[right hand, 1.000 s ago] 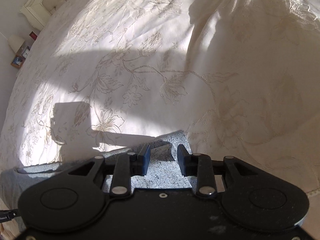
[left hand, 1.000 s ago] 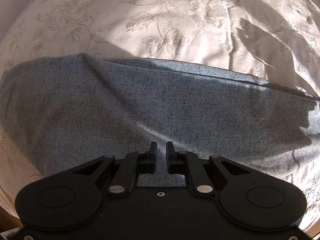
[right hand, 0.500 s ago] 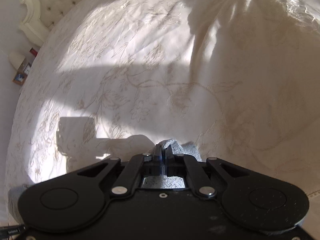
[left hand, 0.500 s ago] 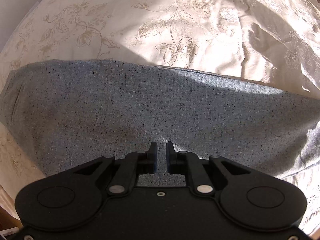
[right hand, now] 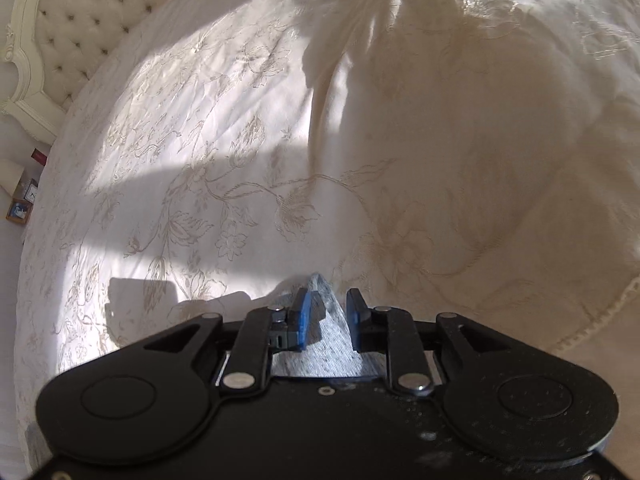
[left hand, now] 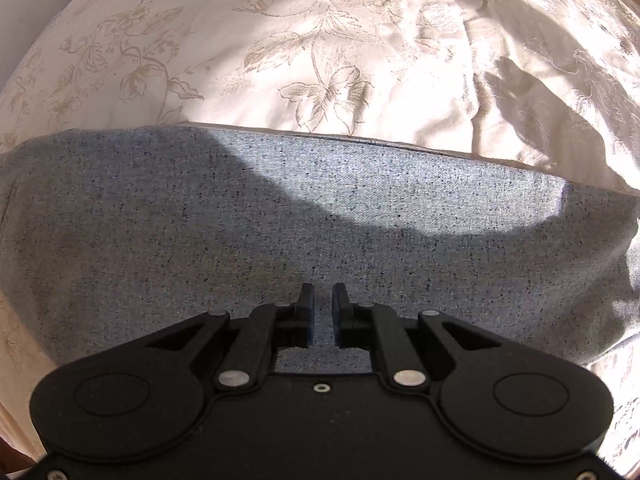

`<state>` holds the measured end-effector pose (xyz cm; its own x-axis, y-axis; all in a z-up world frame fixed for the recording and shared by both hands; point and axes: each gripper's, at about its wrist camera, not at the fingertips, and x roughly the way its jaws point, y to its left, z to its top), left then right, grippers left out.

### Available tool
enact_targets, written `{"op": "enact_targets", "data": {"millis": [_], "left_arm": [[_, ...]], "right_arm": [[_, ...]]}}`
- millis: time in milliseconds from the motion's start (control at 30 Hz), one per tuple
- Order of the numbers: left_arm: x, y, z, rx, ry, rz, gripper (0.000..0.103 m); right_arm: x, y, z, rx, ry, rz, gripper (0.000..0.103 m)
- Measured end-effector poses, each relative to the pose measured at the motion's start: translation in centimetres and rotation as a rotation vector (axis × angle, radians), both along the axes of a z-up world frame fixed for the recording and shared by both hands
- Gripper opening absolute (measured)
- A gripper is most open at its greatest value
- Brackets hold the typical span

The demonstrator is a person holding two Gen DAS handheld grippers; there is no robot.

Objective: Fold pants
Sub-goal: 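Grasp the folded edge with the right tool while the left tool holds, then open both tools and release the folded trousers onto the bed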

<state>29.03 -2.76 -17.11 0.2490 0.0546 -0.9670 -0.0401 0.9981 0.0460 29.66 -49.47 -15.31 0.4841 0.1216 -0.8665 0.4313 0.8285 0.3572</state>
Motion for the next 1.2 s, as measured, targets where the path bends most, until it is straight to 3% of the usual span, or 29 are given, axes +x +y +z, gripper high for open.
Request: {"op": "enact_targets", "data": {"millis": [200, 367, 567, 633, 733, 867, 1000, 1200], "left_arm": [[1.7, -0.8, -3.7, 0.027, 0.067, -0.004, 0.016], [2.5, -1.3, -3.7, 0.045, 0.072, -0.021, 0.015], [2.6, -0.3, -3.6, 0.003, 0.070, -0.002, 0.015], [2.8, 0.1, -3.6, -0.004, 0.074, 0.002, 0.015], [2.7, 0.1, -3.8, 0.004, 0.076, -0.011, 0.015], [2.7, -0.2, -3.6, 0.014, 0.074, -0.044, 0.015], [2.5, 0.3, -1.4, -0.023, 0.065, -0.070, 0.019], [-0.3, 5.6, 4.1, -0.032, -0.007, 0.013, 0.021]], "right_arm": [[-3.7, 0.9, -0.7, -0.014, 0.058, 0.029, 0.023], [-4.6, 1.6, -1.6, 0.007, 0.062, 0.013, 0.024], [-4.2, 2.2, -1.8, -0.008, 0.058, 0.057, 0.025], [-3.9, 2.5, -1.5, -0.029, 0.061, 0.107, 0.004], [-3.9, 3.9, -0.8, -0.119, 0.066, 0.193, 0.004], [-4.1, 4.1, -1.1, -0.212, 0.104, 0.210, 0.003], [-3.7, 4.1, -2.8, -0.206, 0.130, 0.177, 0.003], [-3.7, 4.8, -2.8, -0.241, 0.120, 0.190, 0.004]]}}
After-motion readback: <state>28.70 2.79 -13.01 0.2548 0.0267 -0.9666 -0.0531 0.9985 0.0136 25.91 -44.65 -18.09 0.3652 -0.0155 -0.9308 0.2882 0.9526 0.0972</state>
